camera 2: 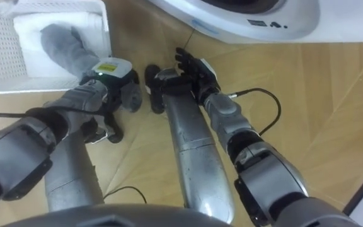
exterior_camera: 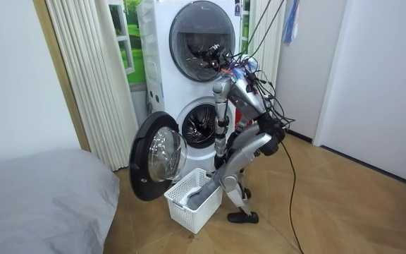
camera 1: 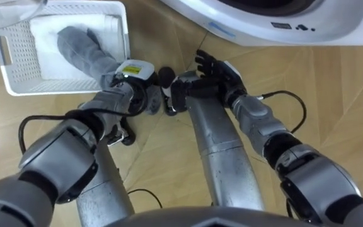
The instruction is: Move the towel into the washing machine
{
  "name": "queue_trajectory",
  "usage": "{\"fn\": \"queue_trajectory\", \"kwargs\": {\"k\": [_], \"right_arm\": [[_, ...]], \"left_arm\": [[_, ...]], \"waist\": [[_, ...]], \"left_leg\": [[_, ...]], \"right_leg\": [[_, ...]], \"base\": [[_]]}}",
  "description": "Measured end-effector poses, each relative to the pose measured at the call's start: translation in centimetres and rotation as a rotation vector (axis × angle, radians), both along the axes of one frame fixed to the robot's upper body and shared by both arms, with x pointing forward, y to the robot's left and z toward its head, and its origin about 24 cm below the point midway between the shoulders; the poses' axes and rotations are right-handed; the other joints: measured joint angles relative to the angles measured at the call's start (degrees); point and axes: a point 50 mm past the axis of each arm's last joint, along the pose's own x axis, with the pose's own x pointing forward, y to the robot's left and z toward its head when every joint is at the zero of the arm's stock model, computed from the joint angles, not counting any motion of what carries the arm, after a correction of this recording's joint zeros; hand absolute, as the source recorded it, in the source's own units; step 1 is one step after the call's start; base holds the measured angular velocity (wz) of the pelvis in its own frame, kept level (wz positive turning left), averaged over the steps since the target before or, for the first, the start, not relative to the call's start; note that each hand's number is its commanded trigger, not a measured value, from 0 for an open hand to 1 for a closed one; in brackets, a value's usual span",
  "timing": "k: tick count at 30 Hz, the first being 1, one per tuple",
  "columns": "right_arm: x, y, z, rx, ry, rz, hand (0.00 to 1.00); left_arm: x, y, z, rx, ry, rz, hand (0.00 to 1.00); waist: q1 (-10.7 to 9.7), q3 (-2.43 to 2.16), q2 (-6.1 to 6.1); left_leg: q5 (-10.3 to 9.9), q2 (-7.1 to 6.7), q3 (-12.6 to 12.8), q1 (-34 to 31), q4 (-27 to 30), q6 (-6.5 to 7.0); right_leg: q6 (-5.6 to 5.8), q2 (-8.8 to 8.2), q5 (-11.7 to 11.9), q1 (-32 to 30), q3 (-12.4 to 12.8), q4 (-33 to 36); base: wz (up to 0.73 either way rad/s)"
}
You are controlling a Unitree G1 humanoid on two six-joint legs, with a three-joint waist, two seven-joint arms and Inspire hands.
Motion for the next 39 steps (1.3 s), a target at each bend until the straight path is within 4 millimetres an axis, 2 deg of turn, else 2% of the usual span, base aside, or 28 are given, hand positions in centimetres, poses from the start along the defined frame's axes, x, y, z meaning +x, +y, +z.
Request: {"fn": "queue_trajectory", "kwargs": {"k": [4, 7, 13, 18, 23, 27, 32, 33, 35, 39], "right_arm": [[-0.2, -0.2, -0.3, -0.003, 0.015, -0.011, 0.0], [-0.6, -0.5, -0.8, -0.012, 0.039, -0.02, 0.0], [-2.1, -1.2, -2.4, -0.043, 0.111, -0.03, 0.0], [-4.8, -2.2, -4.5, -0.076, 0.213, -0.046, 0.0], [-6.4, -3.2, -5.6, -0.129, 0.266, -0.05, 0.0], [-6.9, -4.2, -5.9, -0.155, 0.277, -0.068, 0.0], [-7.0, -6.1, -5.8, -0.18, 0.277, -0.102, 0.0], [-7.0, -6.6, -5.8, -0.189, 0.277, -0.111, 0.0], [-7.1, -7.2, -5.7, -0.205, 0.277, -0.114, 0.0], [-7.0, -7.0, -5.7, -0.24, 0.26, -0.083, 0.0]], "left_arm": [[-0.3, 0.2, -0.4, 0.019, 0.046, 0.004, 1.0], [-1.3, 0.3, -1.3, 0.017, 0.092, 0.009, 1.0], [-2.9, -0.2, -2.6, -0.001, 0.159, 0.011, 1.0], [-4.1, -1.8, -3.5, -0.056, 0.199, 0.005, 1.0], [-5.1, -1.8, -4.1, -0.113, 0.183, 0.036, 1.0], [-4.7, -0.5, -3.8, -0.162, 0.106, 0.124, 1.0], [-4.0, 1.0, -3.0, -0.261, -0.006, 0.264, 1.0], [-3.7, 1.1, -2.8, -0.297, -0.031, 0.302, 1.0], [-3.1, 0.8, -2.1, -0.364, -0.072, 0.337, 1.0], [-2.1, -0.4, -0.5, -0.658, -0.116, 0.479, 1.0]], "waist": [[0.02, -0.03, -0.05], [0.11, -0.05, -0.07], [0.71, -0.1, -0.04], [3.47, -0.5, 0.28], [5.67, -0.87, 0.85], [7.77, -0.9, 1.35], [8.39, -0.97, 2.24], [8.56, -1.1, 2.68], [9.67, -1.06, 3.16], [11.39, -1.06, 3.53]], "left_leg": [[0.0, -0.15, -0.04, 0.56, -0.29, 0.01], [0.02, -0.25, -0.04, 2.94, -1.49, 0.0], [0.48, -0.51, 0.01, 10.11, -5.92, -0.37], [1.82, -0.61, 0.97, 19.91, -12.95, -0.58], [2.68, -1.46, 1.16, 27.56, -17.96, -0.65], [3.43, -1.96, 1.41, 31.94, -20.58, -0.36], [4.68, -3.41, 1.5, 36.85, -24.31, 0.38], [5.03, -3.66, 1.49, 37.59, -25.19, 0.68], [5.31, -3.82, 1.49, 38.54, -26.07, 0.92], [6.17, -4.55, 1.26, 39.25, -27.81, 1.43]], "right_leg": [[0.01, -0.14, 0.0, 0.7, -0.05, -0.27], [0.04, -0.14, 0.0, 3.05, -0.18, -1.37], [0.34, 0.1, 0.3, 10.46, -0.59, -5.62], [1.06, 0.89, 1.19, 20.2, -0.56, -12.46], [1.55, 0.74, 1.47, 27.77, -0.66, -16.86], [2.24, 0.61, 1.9, 32.22, -0.63, -19.42], [3.37, -0.35, 2.63, 37.21, -0.73, -22.41], [3.63, -0.6, 2.96, 38.16, -0.96, -23.31], [3.87, -0.64, 3.54, 39.21, -1.15, -24.51], [4.26, -1.41, 3.98, 40.31, -2.01, -25.95]], "base": [[0.0], [0.0], [-0.01], [-0.05], [0.01], [0.04], [0.09], [0.1], [0.02], [0.1]]}}
